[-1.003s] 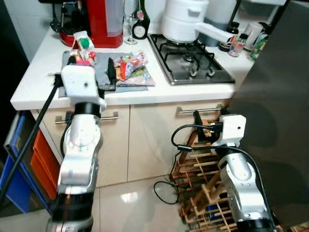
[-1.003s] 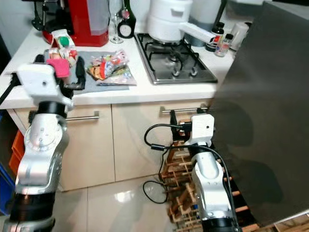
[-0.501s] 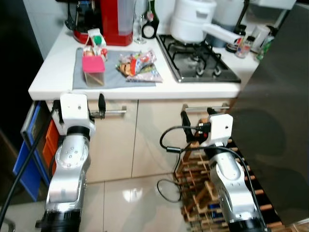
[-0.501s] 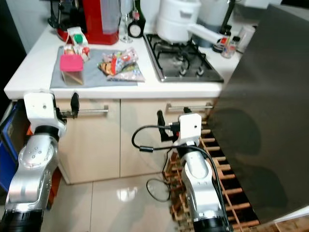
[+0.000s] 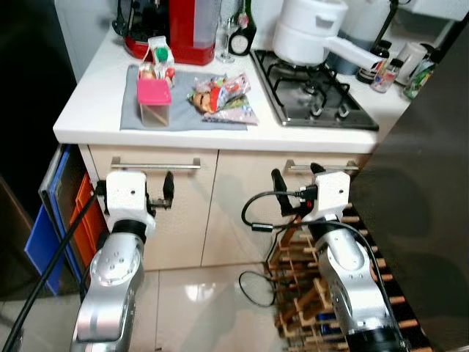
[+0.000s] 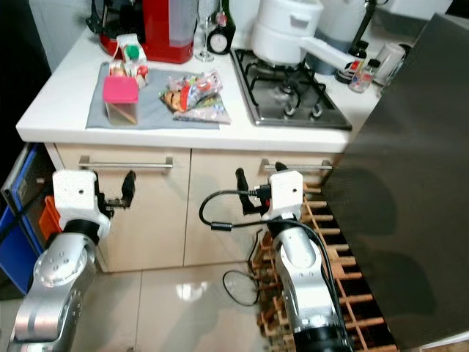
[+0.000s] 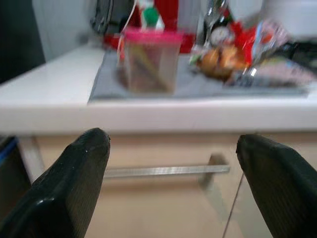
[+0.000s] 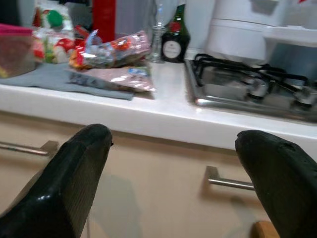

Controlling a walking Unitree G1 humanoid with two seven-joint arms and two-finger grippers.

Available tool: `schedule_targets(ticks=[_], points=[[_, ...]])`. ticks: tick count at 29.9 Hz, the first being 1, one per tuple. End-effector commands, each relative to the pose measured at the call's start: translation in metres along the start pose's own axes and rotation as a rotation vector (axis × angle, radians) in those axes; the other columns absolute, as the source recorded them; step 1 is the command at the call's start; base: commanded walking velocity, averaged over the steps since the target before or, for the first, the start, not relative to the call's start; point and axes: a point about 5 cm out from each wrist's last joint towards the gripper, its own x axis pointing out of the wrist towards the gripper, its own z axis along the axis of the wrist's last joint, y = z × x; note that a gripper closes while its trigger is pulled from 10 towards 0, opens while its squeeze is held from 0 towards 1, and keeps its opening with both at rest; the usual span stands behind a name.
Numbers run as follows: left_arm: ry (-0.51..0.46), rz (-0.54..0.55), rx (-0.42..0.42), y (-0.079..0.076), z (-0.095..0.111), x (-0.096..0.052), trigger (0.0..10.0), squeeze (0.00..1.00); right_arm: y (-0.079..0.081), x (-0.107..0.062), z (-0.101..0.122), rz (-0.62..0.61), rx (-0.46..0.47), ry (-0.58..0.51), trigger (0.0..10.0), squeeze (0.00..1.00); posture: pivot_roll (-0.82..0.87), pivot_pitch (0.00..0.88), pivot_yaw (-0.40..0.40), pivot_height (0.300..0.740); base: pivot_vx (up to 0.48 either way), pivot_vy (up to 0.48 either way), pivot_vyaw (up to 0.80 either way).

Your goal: Restocking fridge

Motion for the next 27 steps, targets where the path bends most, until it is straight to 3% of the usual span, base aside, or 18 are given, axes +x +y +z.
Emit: schedule_targets(ticks=[1, 3, 4, 5, 7, 11, 15, 18, 24, 27], points=[[-0.041, 0.001, -0.008, -0.004, 0.009, 0.003, 10.0, 0.00, -0.007, 0.001, 0.002, -0.019, -0.003, -0.001, 10.0, 0.00, 0.08, 0.000, -0.110, 0.740, 0.480, 0.000, 0.00], [-0.087, 0.022, 0.006, -0.003, 0.016, 0.004, 10.0, 0.00, -0.008, 0.003, 0.007, -0.019, -0.015, -0.027, 10.0, 0.00, 0.07, 0.000, -0.103, 0.740, 0.480, 0.000, 0.00], [-0.173, 0.048, 0.021, -0.003, 0.031, 0.005, 10.0, 0.00, -0.009, 0.008, 0.021, -0.021, -0.049, -0.099, 10.0, 0.00, 0.07, 0.000, -0.102, 0.740, 0.480, 0.000, 0.00], [-0.173, 0.048, 0.021, -0.003, 0.031, 0.005, 10.0, 0.00, -0.009, 0.008, 0.021, -0.021, -0.049, -0.099, 10.0, 0.00, 0.07, 0.000, -0.102, 0.740, 0.480, 0.000, 0.00], [-0.292, 0.068, 0.042, -0.003, 0.052, 0.003, 10.0, 0.00, -0.007, 0.014, 0.048, -0.006, -0.088, -0.232, 10.0, 0.00, 0.06, 0.000, -0.105, 0.740, 0.476, 0.000, 0.00], [-0.338, 0.105, 0.046, -0.002, 0.062, 0.003, 10.0, 0.00, -0.002, 0.020, 0.064, 0.021, -0.060, -0.278, 10.0, 0.00, 0.06, 0.000, -0.106, 0.740, 0.472, 0.000, 0.00], [-0.348, 0.126, 0.049, 0.000, 0.063, 0.003, 10.0, 0.00, 0.001, 0.022, 0.059, 0.047, -0.043, -0.259, 10.0, 0.00, 0.06, 0.000, -0.108, 0.740, 0.464, 0.000, 0.00], [-0.367, 0.136, 0.069, -0.001, 0.065, 0.003, 10.0, 0.00, 0.004, 0.022, 0.056, 0.062, -0.039, -0.244, 10.0, 0.00, 0.07, 0.000, -0.109, 0.740, 0.406, 0.000, 0.78], [-0.438, 0.108, 0.141, -0.004, 0.082, 0.006, 10.0, 0.00, 0.008, 0.019, 0.054, 0.057, -0.021, -0.240, 10.0, 0.00, 0.08, 0.000, -0.108, 0.740, 0.000, 0.000, 0.49], [-0.456, 0.084, 0.126, -0.005, 0.091, 0.009, 10.0, 0.00, 0.009, 0.018, 0.053, 0.058, -0.025, -0.241, 10.0, 0.00, 0.08, 0.000, -0.104, 0.740, 0.000, 0.000, 0.00]])
